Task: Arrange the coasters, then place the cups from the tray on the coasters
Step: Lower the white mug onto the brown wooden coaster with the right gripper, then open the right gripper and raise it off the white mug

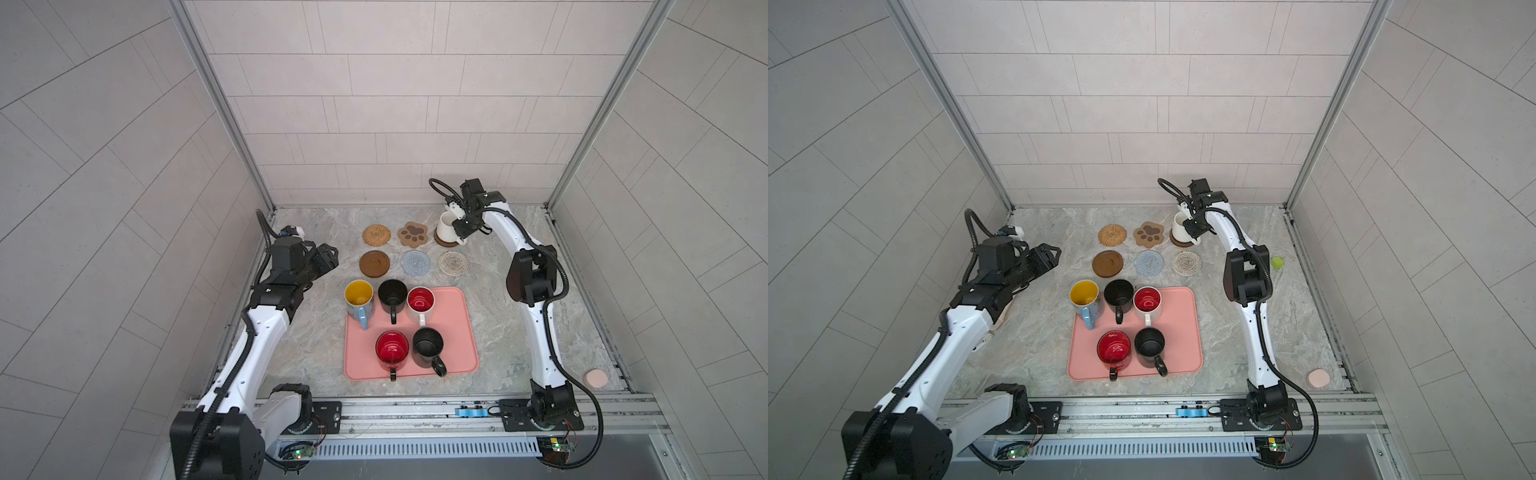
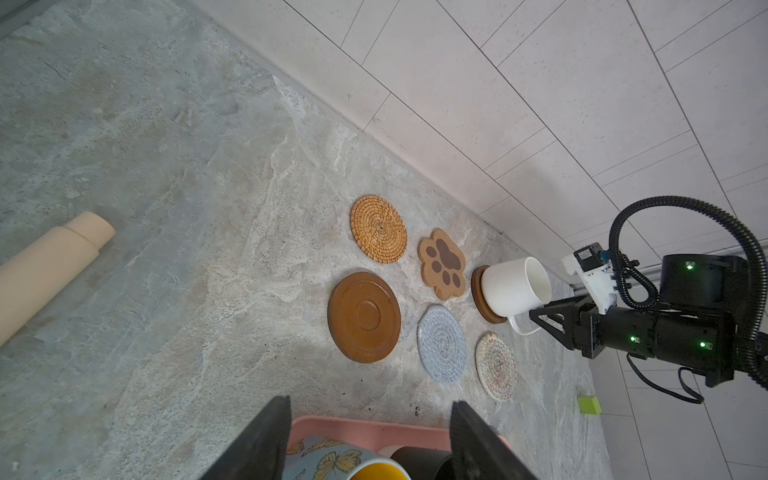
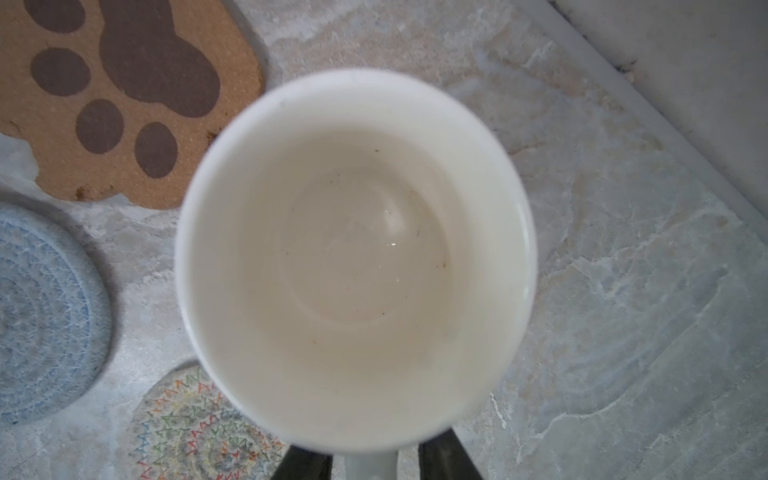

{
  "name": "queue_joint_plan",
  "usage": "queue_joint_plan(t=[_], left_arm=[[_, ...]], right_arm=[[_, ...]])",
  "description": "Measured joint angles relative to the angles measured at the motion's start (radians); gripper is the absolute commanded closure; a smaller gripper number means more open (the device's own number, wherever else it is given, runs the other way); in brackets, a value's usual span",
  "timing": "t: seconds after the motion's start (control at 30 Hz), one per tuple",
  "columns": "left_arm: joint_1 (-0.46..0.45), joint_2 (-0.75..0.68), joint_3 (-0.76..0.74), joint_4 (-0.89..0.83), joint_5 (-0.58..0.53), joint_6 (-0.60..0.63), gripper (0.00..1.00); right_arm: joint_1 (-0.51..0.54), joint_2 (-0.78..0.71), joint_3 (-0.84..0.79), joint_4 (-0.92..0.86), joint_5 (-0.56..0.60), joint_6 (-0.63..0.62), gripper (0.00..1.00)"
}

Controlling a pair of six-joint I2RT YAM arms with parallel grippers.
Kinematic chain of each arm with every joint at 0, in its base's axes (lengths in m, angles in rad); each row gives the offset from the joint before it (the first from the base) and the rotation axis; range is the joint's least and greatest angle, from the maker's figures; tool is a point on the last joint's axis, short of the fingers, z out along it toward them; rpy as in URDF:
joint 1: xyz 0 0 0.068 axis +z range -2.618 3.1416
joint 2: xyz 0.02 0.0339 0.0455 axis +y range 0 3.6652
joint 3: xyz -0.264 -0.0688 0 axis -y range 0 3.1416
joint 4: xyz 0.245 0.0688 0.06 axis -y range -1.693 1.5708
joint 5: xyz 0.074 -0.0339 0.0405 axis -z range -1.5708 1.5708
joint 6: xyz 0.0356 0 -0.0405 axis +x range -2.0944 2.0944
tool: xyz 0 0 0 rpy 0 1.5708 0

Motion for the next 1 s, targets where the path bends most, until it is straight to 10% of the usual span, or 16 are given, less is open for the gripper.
queue_joint_plan(t=[1.0], left_arm=[[0.000, -0.038, 0.000, -0.008, 0.003, 0.003, 0.32]], right_arm=[[-0.008, -0.214, -0.141, 0.019, -0.009, 0.050, 0.39]])
